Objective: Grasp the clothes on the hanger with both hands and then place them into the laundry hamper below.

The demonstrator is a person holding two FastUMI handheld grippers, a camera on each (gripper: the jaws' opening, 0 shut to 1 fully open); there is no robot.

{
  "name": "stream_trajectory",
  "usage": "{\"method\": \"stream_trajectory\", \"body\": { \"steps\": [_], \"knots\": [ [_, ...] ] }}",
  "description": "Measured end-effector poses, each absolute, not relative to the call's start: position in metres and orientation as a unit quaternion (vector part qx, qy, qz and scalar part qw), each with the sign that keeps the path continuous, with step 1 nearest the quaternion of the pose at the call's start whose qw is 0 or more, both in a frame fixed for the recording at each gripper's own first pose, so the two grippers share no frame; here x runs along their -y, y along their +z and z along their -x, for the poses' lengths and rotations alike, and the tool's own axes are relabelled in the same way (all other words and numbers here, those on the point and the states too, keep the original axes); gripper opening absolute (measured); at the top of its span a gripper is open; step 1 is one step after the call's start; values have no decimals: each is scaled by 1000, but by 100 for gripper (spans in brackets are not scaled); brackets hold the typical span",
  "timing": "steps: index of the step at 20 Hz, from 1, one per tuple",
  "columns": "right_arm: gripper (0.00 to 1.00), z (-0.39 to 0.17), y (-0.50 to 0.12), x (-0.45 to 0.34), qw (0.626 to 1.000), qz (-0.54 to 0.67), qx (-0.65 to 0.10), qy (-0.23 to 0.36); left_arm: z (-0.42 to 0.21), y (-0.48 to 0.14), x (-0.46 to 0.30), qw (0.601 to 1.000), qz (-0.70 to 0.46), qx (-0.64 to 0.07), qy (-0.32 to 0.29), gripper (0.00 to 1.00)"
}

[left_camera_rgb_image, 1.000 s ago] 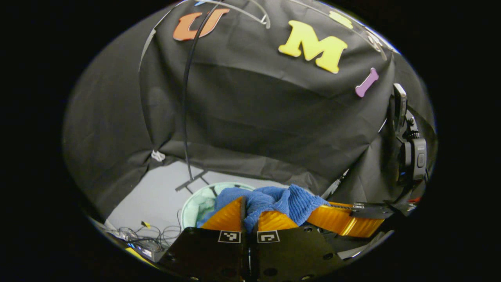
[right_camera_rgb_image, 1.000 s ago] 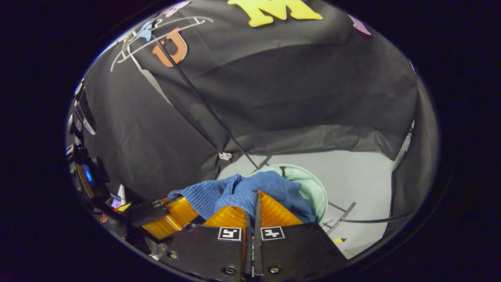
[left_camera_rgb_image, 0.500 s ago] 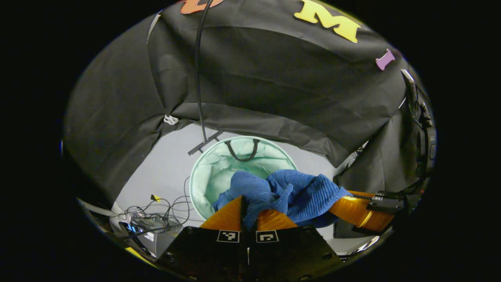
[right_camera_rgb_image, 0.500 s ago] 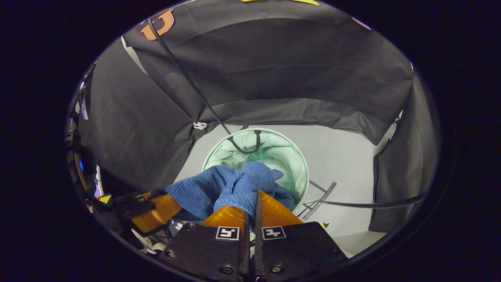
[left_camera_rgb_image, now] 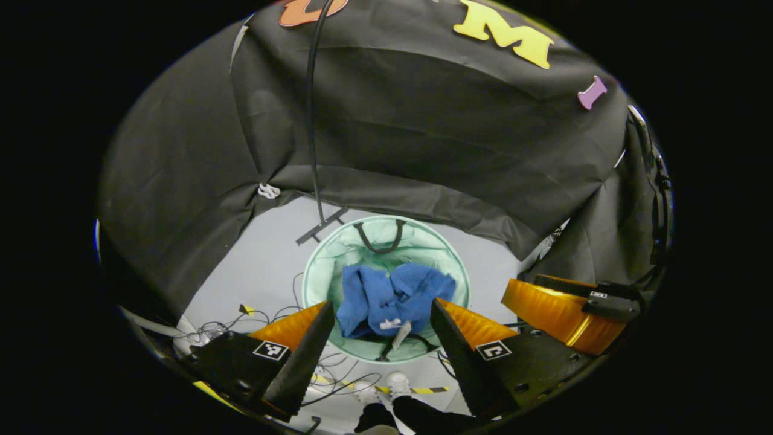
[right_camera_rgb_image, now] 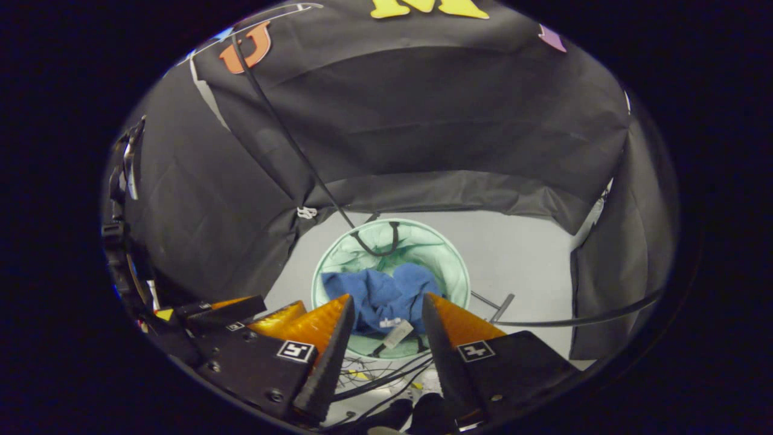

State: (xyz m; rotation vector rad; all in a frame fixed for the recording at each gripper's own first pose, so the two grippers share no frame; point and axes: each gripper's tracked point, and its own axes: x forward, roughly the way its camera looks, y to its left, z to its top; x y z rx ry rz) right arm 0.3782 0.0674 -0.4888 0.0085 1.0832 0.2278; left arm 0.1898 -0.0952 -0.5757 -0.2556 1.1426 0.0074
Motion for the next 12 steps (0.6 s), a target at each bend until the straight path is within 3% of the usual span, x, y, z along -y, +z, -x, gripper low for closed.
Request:
{"method": "stream_trajectory", "body": {
  "steps": [6, 7, 12],
  "knots": [
    [80, -357, -470, -66, 859, -4, -504, 95, -167, -551, 83, 844, 107, -525, 1, 97],
    [77, -356, -463, -66, 864, 1, -495, 96, -167, -543, 81, 852, 103, -514, 3, 97],
    [77, -344, -381, -71, 904, 4, -414, 105, -167, -474, 80, 890, 101, -445, -10, 100]
  ]
}}
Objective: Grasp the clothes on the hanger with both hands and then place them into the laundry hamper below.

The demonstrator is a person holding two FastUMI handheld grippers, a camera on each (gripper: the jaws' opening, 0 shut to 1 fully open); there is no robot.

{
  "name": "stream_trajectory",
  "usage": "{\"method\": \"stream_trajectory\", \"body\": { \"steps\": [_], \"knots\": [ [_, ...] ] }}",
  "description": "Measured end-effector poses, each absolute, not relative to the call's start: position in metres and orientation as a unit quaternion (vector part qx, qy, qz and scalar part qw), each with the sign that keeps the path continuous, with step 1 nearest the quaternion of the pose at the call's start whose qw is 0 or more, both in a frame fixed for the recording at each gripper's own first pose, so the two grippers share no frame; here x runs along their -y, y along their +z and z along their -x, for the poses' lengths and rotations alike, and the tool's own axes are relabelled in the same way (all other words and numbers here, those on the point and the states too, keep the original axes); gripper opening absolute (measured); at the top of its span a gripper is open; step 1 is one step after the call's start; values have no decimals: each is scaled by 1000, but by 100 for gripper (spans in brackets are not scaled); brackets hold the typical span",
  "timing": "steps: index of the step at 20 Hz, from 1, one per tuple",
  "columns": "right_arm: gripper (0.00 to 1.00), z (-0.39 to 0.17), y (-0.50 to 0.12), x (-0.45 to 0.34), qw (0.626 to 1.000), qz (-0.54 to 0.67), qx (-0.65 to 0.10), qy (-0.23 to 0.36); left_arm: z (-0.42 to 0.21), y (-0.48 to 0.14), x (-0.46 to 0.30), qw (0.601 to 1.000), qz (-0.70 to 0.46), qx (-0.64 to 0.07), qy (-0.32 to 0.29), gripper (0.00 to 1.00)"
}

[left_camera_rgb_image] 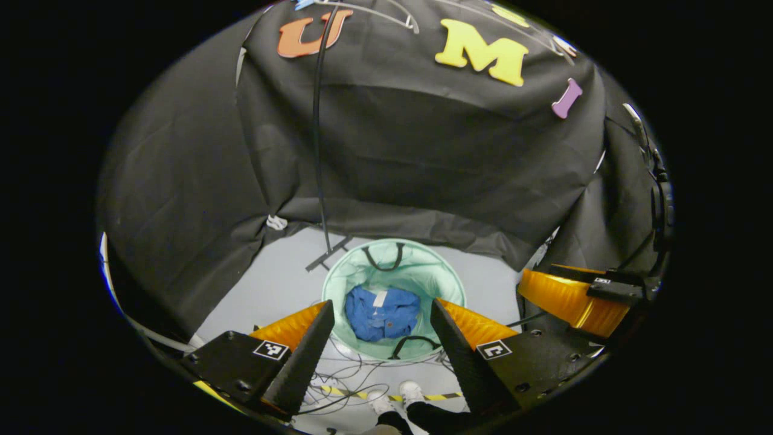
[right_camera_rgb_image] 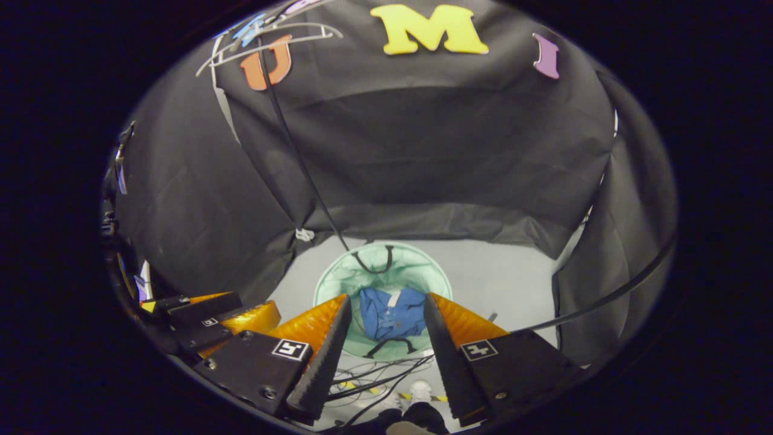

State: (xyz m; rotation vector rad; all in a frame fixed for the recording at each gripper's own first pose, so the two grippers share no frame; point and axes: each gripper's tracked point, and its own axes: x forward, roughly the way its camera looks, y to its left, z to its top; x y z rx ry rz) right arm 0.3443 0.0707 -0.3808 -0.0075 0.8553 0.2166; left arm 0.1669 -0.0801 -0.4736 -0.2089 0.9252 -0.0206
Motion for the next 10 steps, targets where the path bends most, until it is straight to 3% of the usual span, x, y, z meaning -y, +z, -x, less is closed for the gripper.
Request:
{"method": "stream_trajectory", "body": {
  "steps": [7, 8, 9, 10],
  "knots": [
    [81, -295, -219, -45, 958, 21, -256, 126, -169, -314, 82, 952, 82, -292, -37, 100],
    [92, -291, -199, -42, 964, 21, -234, 124, -166, -288, 82, 960, 73, -269, -38, 97],
    [93, -286, -183, -39, 969, 21, -213, 124, -157, -262, 81, 965, 64, -250, -40, 97],
    [100, -277, -164, -35, 972, 21, -197, 126, -149, -238, 81, 970, 58, -233, -41, 100]
  ]
}}
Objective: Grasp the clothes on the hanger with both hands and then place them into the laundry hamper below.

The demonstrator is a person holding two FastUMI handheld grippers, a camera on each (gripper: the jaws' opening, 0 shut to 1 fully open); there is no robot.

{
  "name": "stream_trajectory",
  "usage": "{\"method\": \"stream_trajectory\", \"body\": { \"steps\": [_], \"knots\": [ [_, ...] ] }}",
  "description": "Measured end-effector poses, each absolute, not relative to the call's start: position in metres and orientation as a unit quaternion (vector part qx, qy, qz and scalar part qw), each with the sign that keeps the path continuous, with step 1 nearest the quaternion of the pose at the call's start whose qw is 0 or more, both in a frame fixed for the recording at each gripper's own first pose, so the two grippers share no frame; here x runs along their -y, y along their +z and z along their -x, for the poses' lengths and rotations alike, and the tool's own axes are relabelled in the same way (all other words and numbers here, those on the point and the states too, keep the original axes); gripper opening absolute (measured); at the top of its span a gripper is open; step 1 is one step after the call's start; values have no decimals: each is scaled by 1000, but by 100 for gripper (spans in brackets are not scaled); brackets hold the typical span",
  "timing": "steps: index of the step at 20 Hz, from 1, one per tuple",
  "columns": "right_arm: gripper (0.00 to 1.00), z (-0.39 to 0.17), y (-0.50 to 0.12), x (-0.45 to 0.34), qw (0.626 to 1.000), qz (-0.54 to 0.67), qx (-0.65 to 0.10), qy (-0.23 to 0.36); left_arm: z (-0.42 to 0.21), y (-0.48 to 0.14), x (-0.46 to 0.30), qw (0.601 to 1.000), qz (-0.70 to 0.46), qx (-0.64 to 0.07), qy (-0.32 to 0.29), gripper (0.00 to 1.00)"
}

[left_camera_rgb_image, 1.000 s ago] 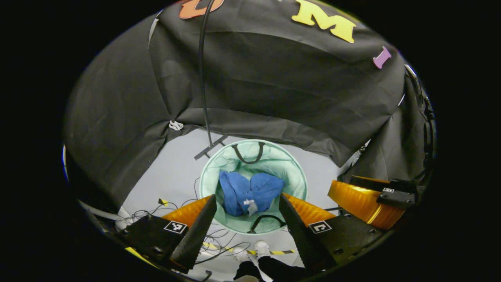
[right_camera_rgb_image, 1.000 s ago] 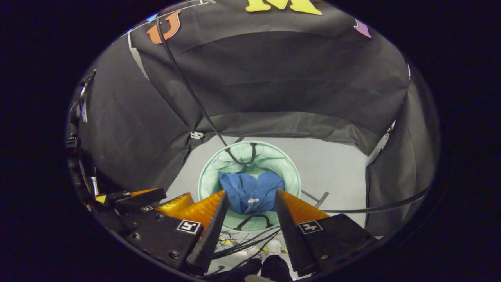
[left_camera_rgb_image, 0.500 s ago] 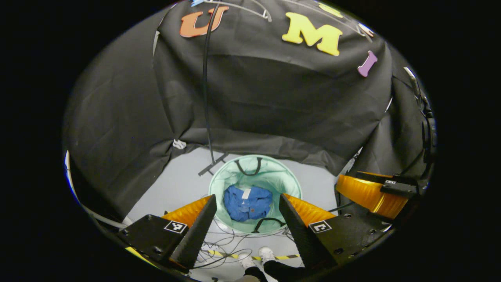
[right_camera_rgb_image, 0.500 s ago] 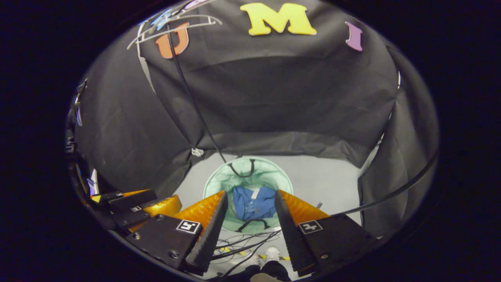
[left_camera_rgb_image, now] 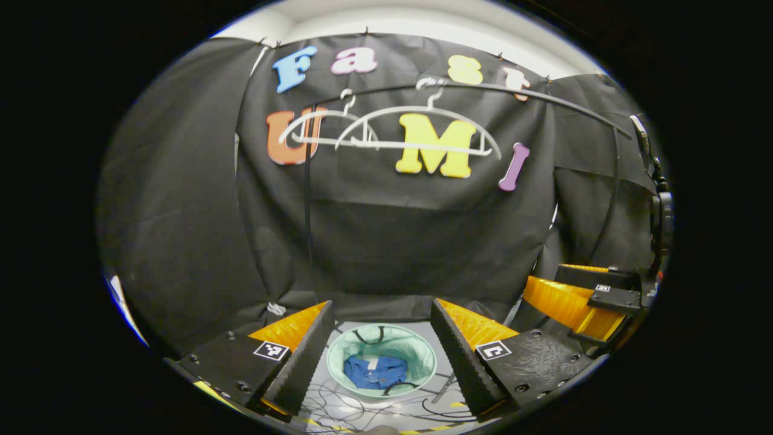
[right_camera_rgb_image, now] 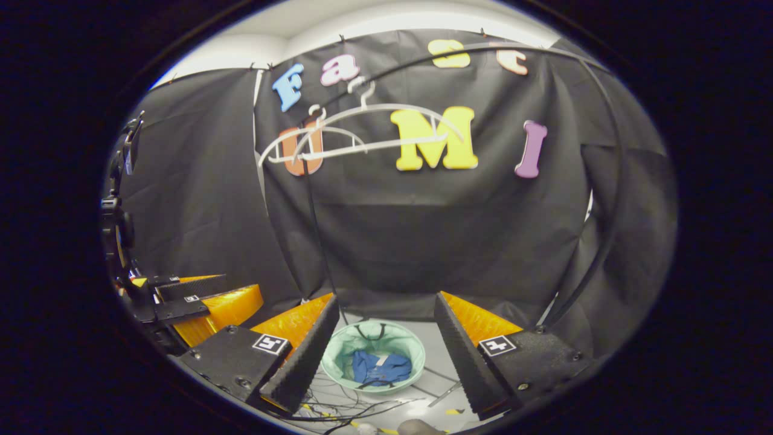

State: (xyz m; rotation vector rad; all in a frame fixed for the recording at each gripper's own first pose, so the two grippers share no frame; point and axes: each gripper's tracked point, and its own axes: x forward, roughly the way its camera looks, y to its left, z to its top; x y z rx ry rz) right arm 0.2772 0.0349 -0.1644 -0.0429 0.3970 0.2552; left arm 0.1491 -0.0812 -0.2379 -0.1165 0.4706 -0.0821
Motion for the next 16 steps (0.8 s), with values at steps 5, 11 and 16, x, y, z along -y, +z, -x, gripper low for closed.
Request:
{"method": "stream_trajectory", "body": {
  "steps": [5, 11, 16],
  "knots": [
    [99, -213, -80, -11, 983, 10, -118, 142, -112, -135, 88, 986, 44, -159, -36, 93],
    [99, -103, 0, 46, 985, -24, -61, 160, -27, -57, 101, 991, 50, -121, 1, 92],
    [99, -44, 25, 69, 987, -31, -30, 156, 42, -24, 92, 993, 35, -111, 27, 92]
  ]
}}
